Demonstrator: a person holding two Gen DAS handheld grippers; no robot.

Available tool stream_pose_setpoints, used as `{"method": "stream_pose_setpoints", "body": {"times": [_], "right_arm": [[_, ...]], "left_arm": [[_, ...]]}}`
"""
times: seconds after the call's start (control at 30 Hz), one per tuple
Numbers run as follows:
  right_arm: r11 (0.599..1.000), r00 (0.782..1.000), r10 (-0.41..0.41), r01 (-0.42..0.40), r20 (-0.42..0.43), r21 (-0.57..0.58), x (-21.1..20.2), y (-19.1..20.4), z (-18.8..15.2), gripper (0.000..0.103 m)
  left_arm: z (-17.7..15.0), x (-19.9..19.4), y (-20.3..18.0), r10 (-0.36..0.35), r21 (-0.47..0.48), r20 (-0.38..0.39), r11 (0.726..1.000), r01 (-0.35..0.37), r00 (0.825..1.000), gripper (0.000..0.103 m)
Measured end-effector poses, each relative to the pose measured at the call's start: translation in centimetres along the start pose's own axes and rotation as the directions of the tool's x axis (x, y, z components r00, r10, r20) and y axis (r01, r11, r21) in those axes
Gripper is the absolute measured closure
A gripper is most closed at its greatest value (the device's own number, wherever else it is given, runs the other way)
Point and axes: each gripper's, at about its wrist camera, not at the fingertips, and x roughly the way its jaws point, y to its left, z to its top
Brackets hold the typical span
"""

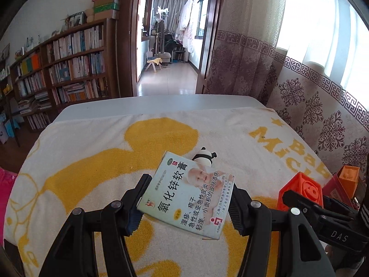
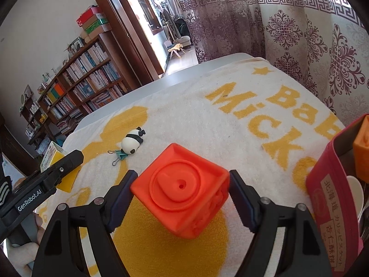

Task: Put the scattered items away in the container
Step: 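Carry the orange block and medicine box over the red box with both tools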

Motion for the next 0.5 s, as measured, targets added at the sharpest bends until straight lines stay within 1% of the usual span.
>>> {"method": "stream_pose_setpoints", "body": {"times": [0.2,0.37,0.5], "right_arm": [[1.0,0.999,0.006,-0.007,0.047,0.006,-1.8,0.0,0.0,0.021],[1.0,0.997,0.019,-0.019,0.075,0.005,-4.3,-0.2,-0.6,0.021],[1.0,0.995,0.019,-0.019,0.097,0.002,-6.6,-0.8,-1.2,0.021]], "left_arm": [[-2.0,-2.5,-0.7,-0.002,-0.003,0.013,1.0,0.002,1.0,0.041],[-3.1,-3.6,-0.7,0.008,-0.013,0.012,1.0,-0.008,1.0,0.041],[-3.6,-4.5,-1.4,0.006,-0.005,0.023,1.0,-0.006,1.0,0.04]]}}
